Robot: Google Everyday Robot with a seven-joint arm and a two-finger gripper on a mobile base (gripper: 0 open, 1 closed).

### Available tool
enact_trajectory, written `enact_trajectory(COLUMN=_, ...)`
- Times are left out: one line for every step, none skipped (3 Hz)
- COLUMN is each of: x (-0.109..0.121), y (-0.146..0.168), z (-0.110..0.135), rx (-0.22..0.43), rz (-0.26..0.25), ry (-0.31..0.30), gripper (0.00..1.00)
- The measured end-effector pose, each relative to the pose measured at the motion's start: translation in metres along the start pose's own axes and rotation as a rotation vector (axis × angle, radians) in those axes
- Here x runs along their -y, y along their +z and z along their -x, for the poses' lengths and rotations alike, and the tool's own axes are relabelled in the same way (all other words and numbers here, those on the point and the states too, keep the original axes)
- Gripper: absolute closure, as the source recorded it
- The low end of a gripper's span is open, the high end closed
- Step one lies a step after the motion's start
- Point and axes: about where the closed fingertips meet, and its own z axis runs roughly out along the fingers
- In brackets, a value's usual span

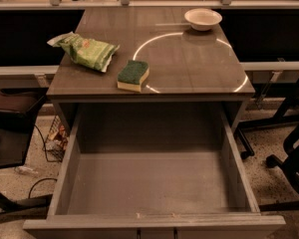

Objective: Place rxbar chocolate into top drawer

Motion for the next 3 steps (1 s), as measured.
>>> enact_trajectory(x=0.006, y=-0.045, z=0.027, rx=-0.030, rz=0.058, ry=-0.085, gripper=1.00)
enact_trajectory(x=-0.013, y=-0.049, z=0.015, rx=-0.080, rz=0.140, ry=-0.092, gripper=1.00)
enact_trajectory(x=-0.013, y=-0.049, z=0.015, rx=-0.080, rz=0.141, ry=-0.092, gripper=1.00)
